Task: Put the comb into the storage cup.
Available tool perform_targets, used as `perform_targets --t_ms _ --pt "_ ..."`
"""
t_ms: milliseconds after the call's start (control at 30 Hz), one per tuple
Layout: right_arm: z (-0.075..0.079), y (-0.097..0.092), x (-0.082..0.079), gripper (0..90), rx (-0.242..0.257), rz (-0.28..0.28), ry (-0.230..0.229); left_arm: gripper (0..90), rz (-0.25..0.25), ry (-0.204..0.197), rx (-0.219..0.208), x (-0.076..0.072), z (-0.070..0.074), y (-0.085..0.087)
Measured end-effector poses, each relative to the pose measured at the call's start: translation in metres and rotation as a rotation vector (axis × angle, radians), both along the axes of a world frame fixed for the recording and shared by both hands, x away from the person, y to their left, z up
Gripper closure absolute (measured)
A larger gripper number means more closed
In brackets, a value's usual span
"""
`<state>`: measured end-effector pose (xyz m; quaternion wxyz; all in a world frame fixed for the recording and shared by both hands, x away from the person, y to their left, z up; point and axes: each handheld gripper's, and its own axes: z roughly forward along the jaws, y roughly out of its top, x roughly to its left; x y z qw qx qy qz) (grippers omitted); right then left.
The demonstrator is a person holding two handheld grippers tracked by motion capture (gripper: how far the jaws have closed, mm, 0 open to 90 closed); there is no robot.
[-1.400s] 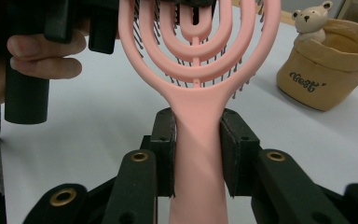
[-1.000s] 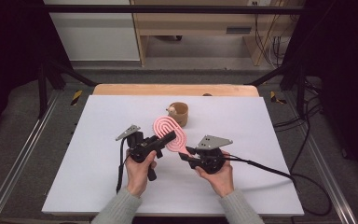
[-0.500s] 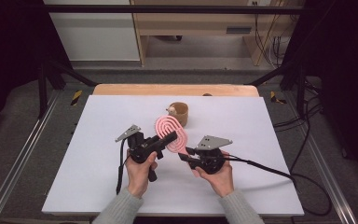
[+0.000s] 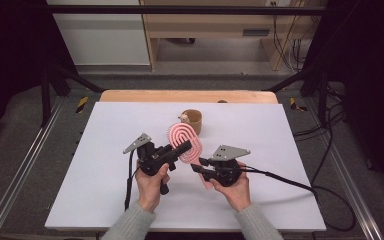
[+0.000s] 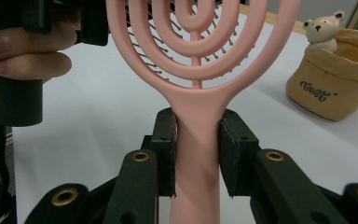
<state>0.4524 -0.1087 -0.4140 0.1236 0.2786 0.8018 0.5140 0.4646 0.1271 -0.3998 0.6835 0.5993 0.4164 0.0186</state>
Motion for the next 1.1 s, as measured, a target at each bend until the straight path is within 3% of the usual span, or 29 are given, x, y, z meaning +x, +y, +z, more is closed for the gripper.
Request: perform_targets --t_ms 833,1100 --pt "0.003 -0.002 -0.001 68.2 0.032 0.010 0.000 63.5 -0.017 -0.009 0.017 0.001 0.010 -0.004" --pt "0.009 -0.006 -0.002 62.2 0.046 -0.002 -0.019 63.5 0.002 -0.017 0.029 0.004 0.014 0.000"
